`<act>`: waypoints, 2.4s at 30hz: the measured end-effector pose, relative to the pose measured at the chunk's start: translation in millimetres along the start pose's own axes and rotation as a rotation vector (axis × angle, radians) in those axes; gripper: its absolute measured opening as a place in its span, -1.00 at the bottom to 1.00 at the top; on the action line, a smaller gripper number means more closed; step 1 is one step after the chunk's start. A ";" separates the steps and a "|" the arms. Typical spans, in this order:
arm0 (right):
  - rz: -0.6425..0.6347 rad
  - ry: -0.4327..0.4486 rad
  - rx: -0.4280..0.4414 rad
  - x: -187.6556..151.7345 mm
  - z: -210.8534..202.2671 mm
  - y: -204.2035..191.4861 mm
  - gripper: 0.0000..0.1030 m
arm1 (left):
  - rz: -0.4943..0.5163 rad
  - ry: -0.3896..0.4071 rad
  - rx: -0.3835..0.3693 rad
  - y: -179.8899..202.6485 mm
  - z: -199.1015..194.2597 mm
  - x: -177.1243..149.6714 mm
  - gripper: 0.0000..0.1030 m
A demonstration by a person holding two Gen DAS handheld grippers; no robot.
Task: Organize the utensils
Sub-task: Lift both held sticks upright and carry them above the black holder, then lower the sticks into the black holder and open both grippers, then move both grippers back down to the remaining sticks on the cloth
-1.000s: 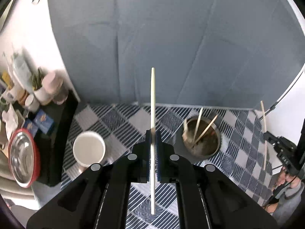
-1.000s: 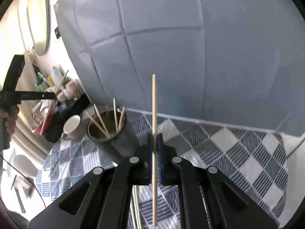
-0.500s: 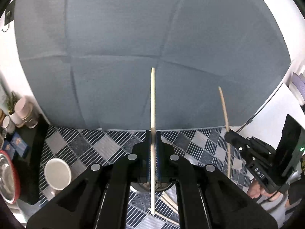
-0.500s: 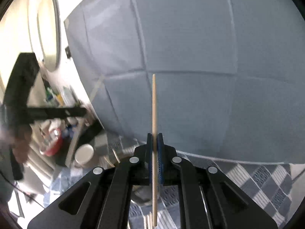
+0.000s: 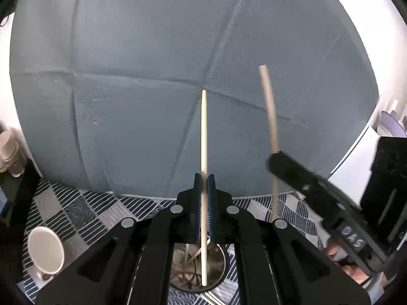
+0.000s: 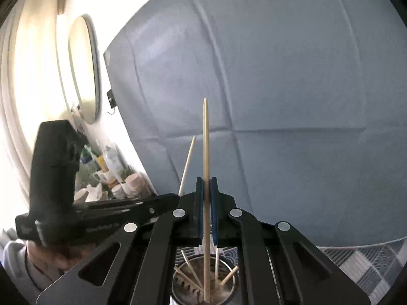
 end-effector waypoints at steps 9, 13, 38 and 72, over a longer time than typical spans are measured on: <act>0.106 0.013 0.036 -51.9 43.8 16.6 -0.90 | 0.050 0.102 0.107 -15.9 31.1 -34.0 -0.91; 0.156 0.022 0.031 -75.9 52.9 23.4 -0.90 | 0.020 0.095 0.114 -27.9 44.5 -54.1 -0.91; 0.121 0.014 -0.045 -83.8 0.1 19.3 -0.81 | 0.019 0.175 0.067 0.6 -11.1 -52.5 -0.88; 0.081 -0.184 -0.232 -125.6 -74.3 20.7 0.67 | -0.168 0.006 0.318 -21.1 -60.3 -123.6 0.88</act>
Point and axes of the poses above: each gripper's, at about its wrist camera, not at the fingertips, and z roughly the way its jaws point, y to its right, x to its top, the point moved 1 cm from there along z, roughly the way its jaws point, and after that the axes turned 2 degrees about -z, right-handed, at the moved point
